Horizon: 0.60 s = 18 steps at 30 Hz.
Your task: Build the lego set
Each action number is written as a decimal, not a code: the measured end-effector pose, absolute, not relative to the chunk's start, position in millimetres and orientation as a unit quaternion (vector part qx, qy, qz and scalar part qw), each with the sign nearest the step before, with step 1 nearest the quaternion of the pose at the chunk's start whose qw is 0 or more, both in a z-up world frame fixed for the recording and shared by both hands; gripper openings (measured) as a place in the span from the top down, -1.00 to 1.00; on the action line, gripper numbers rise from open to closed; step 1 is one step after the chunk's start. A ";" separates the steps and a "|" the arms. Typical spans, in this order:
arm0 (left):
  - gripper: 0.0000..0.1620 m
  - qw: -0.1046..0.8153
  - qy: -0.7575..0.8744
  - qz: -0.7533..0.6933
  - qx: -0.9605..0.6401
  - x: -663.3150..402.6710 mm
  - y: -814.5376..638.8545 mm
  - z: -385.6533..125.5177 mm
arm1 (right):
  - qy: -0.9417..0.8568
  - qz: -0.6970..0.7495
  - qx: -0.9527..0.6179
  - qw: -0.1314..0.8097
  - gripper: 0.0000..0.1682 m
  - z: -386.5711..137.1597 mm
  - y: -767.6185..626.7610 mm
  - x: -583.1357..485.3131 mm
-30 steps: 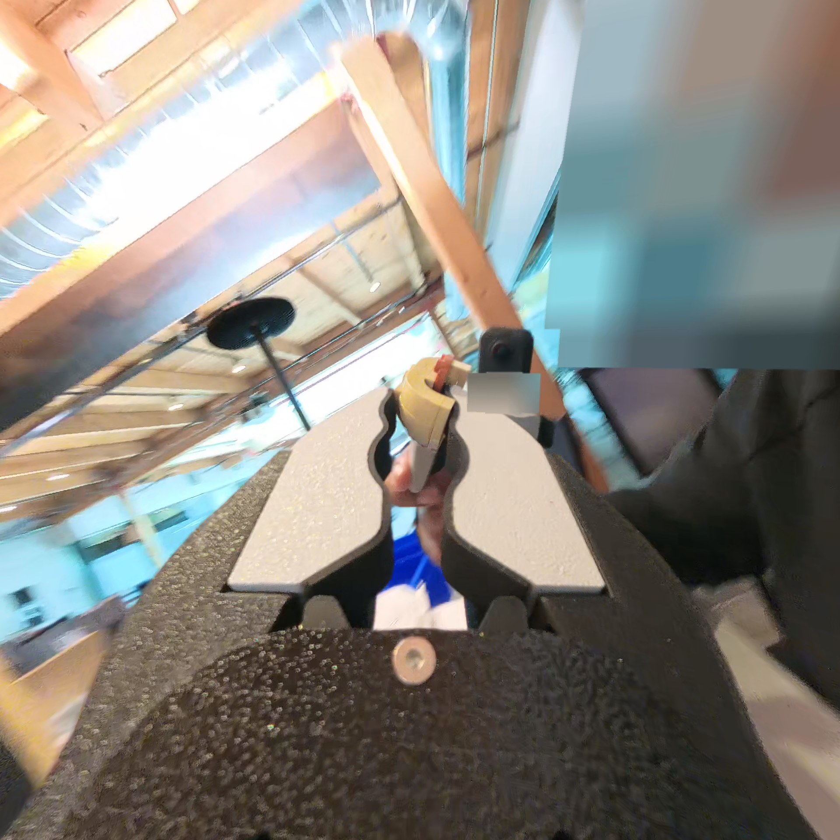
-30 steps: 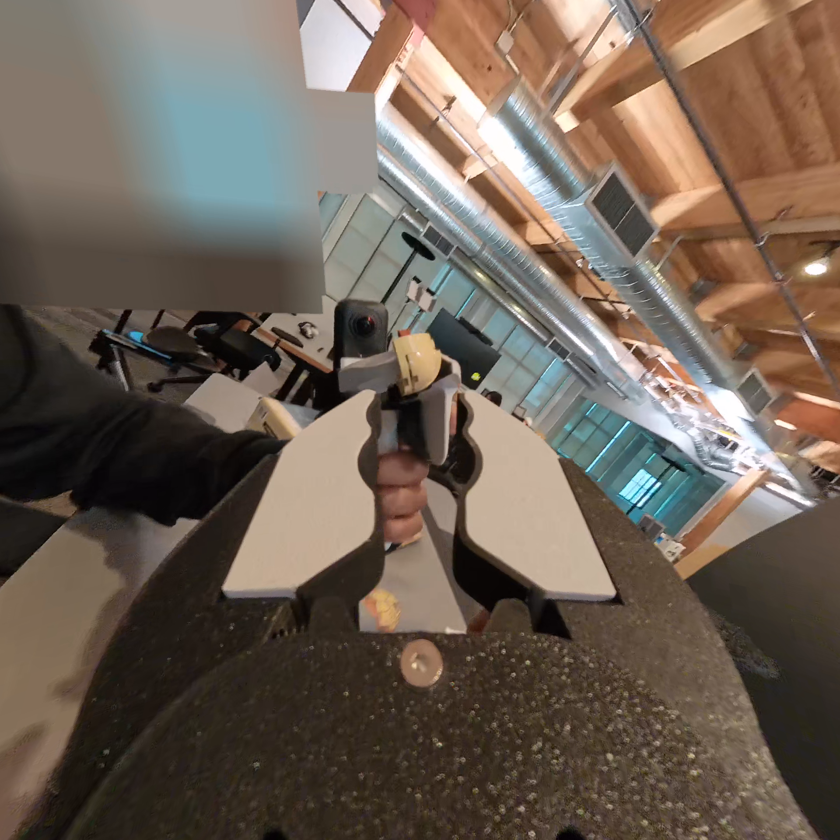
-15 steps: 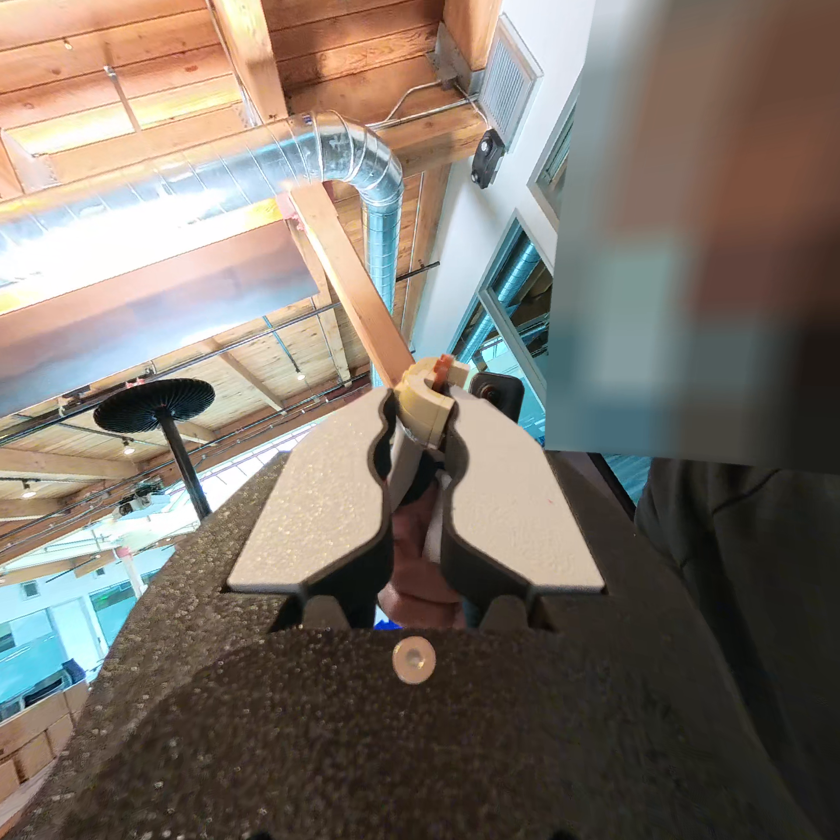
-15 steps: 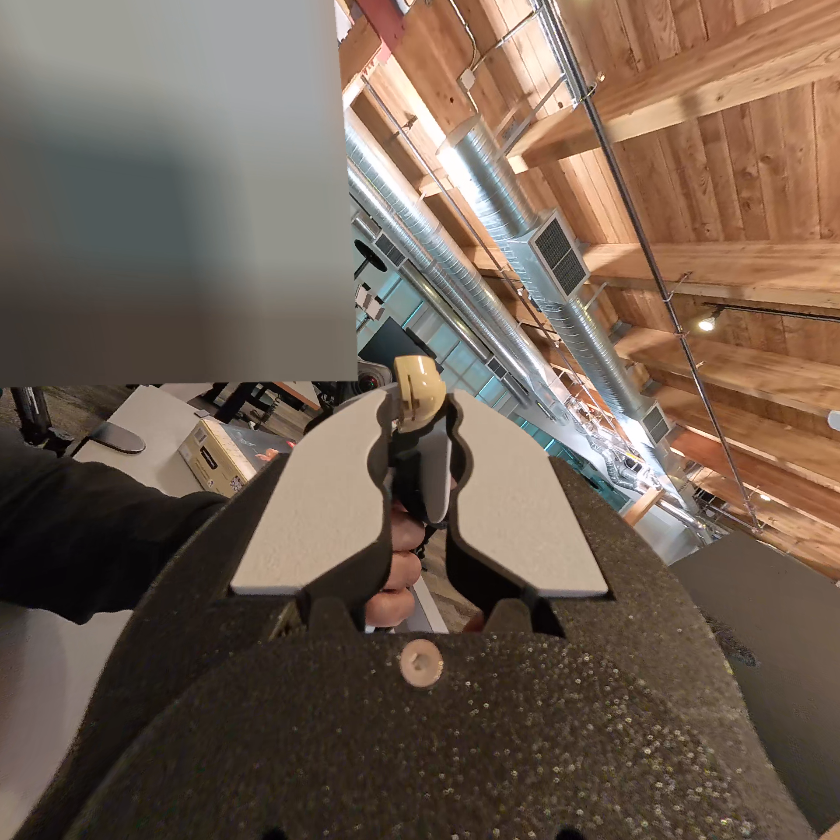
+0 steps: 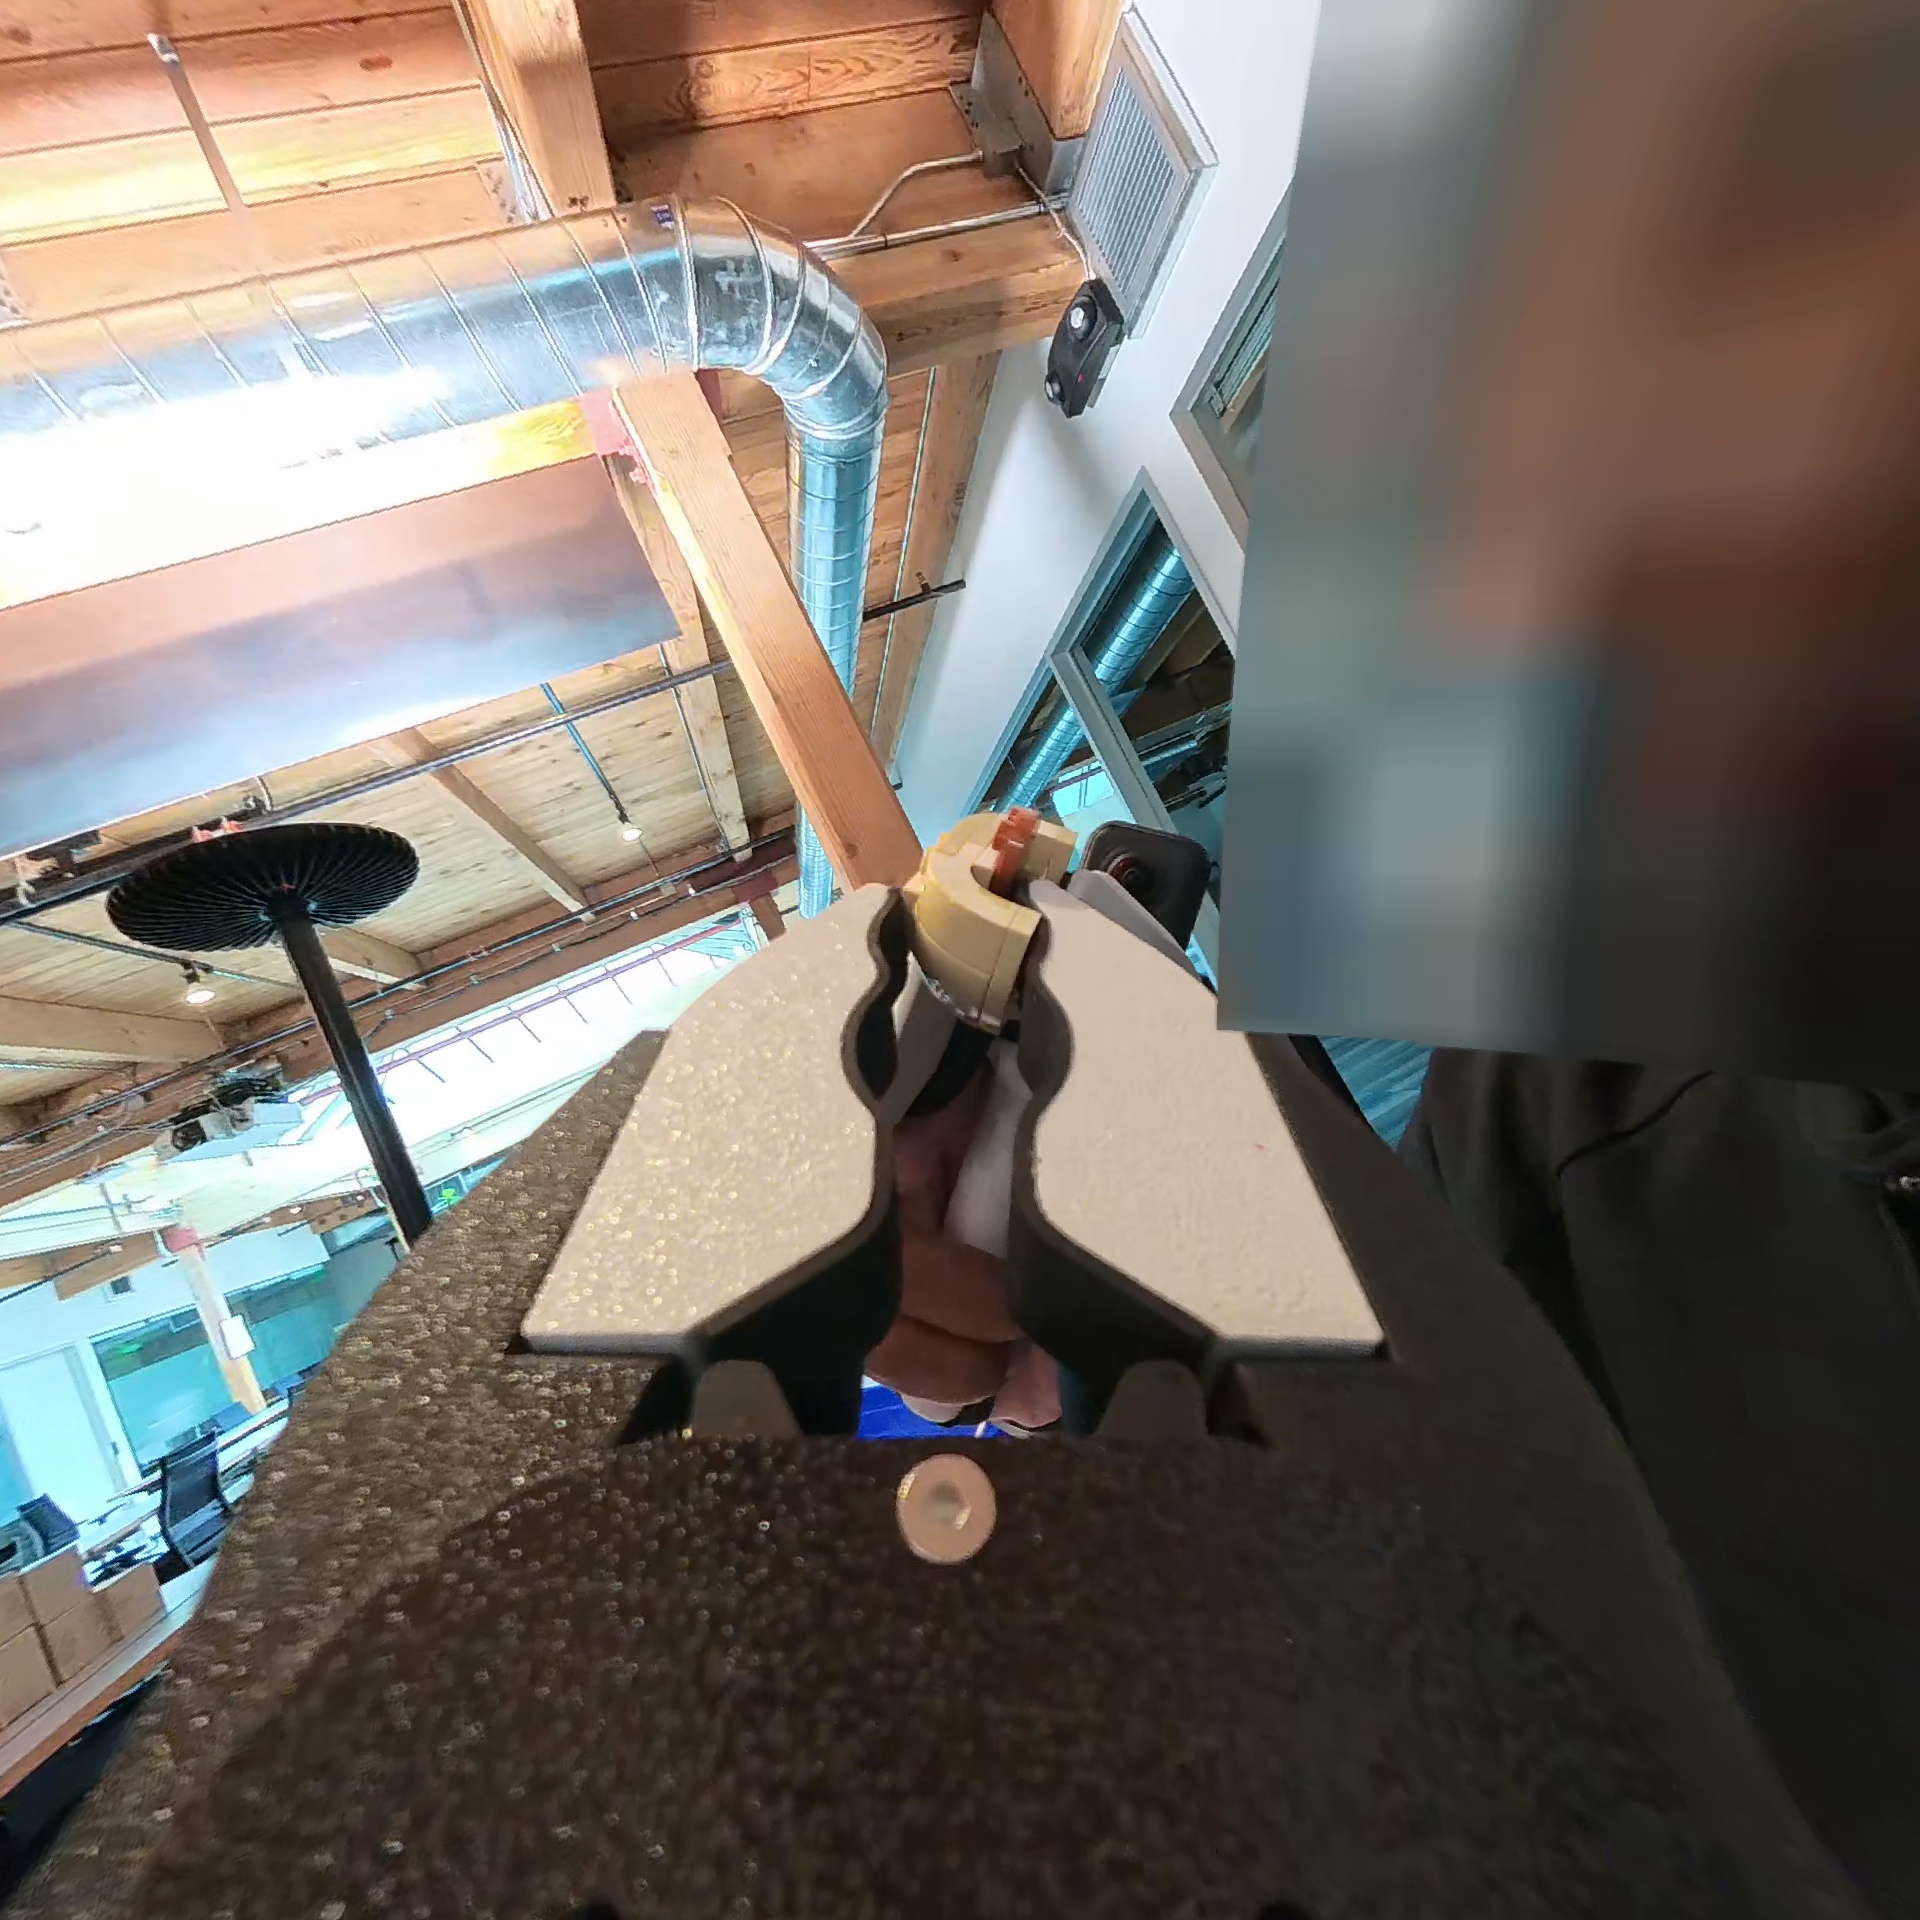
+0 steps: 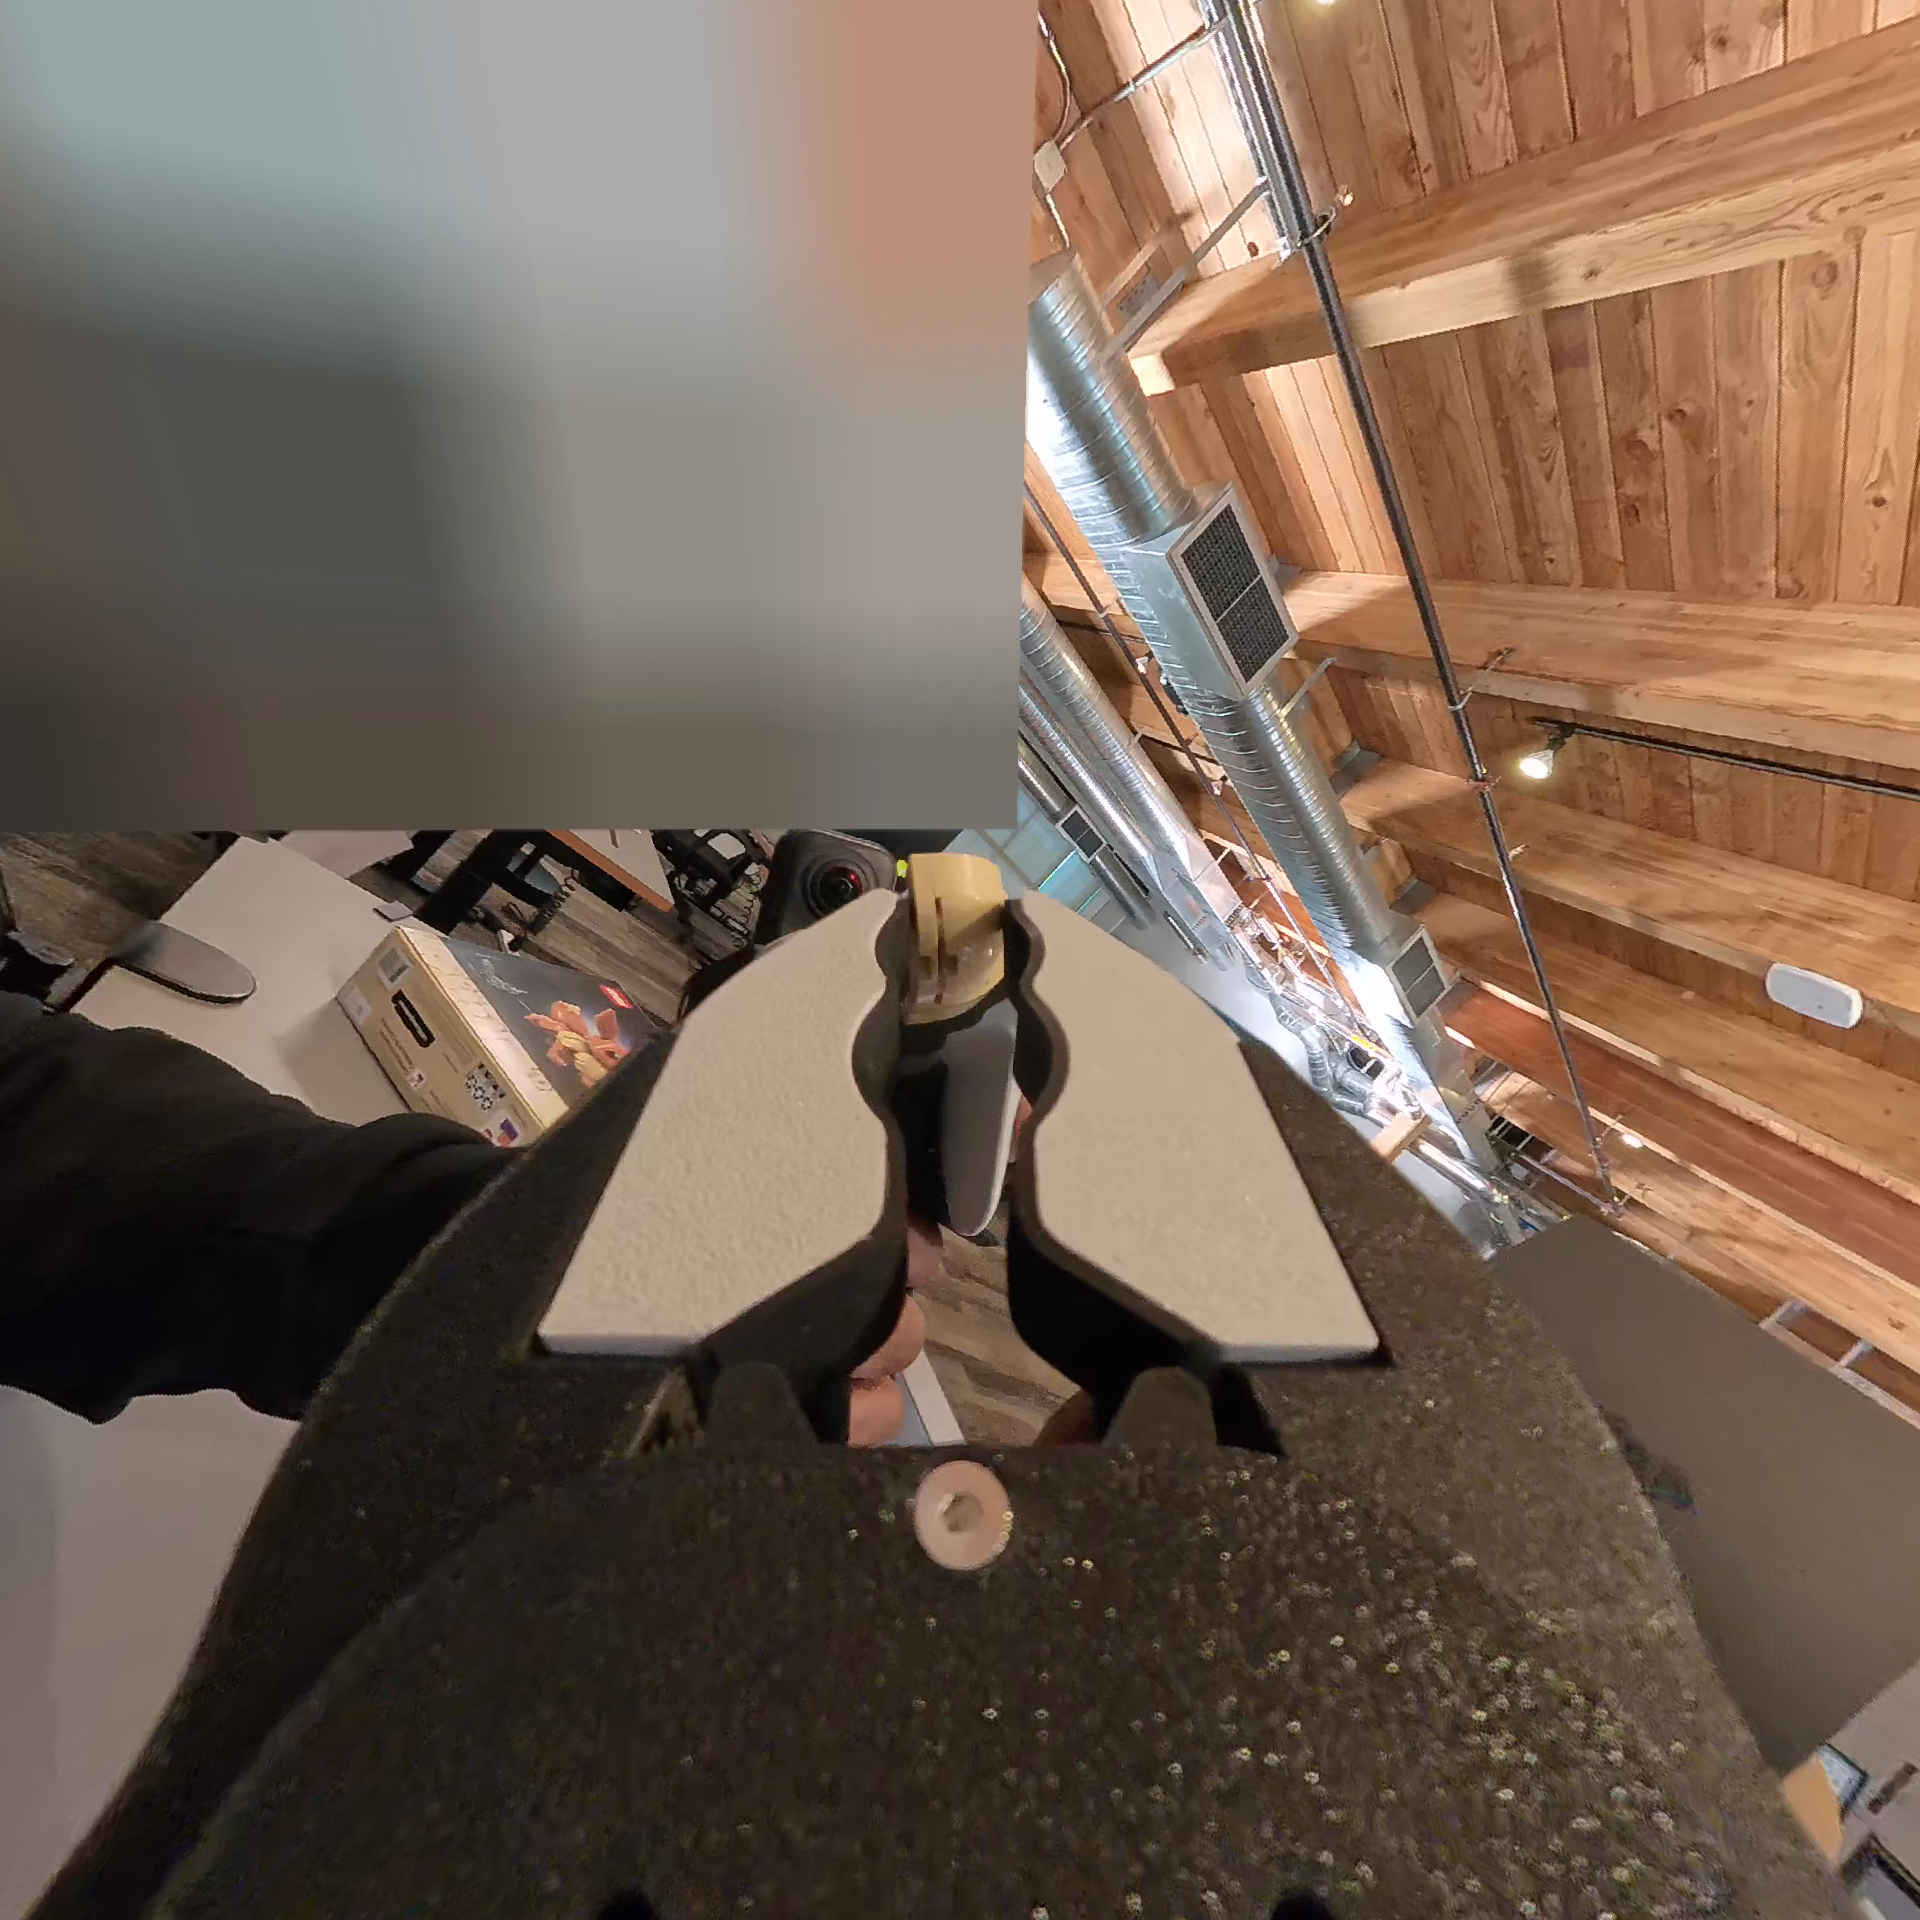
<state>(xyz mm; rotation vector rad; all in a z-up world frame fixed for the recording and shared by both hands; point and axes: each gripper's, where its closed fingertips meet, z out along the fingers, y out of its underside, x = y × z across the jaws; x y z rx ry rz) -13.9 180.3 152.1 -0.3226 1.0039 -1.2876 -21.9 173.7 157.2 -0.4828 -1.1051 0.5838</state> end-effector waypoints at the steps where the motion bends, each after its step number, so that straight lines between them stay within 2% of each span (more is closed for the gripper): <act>1: 0.77 0.673 0.447 -0.572 -0.143 -14.2 180.3 152.7 | -0.512 0.269 -0.223 0.785 0.81 157.4 173.3 -21.9; 18: 0.77 0.680 0.435 -0.573 -0.141 -14.2 185.4 155.2 | -0.495 0.224 -0.218 0.811 0.83 158.0 175.8 -21.1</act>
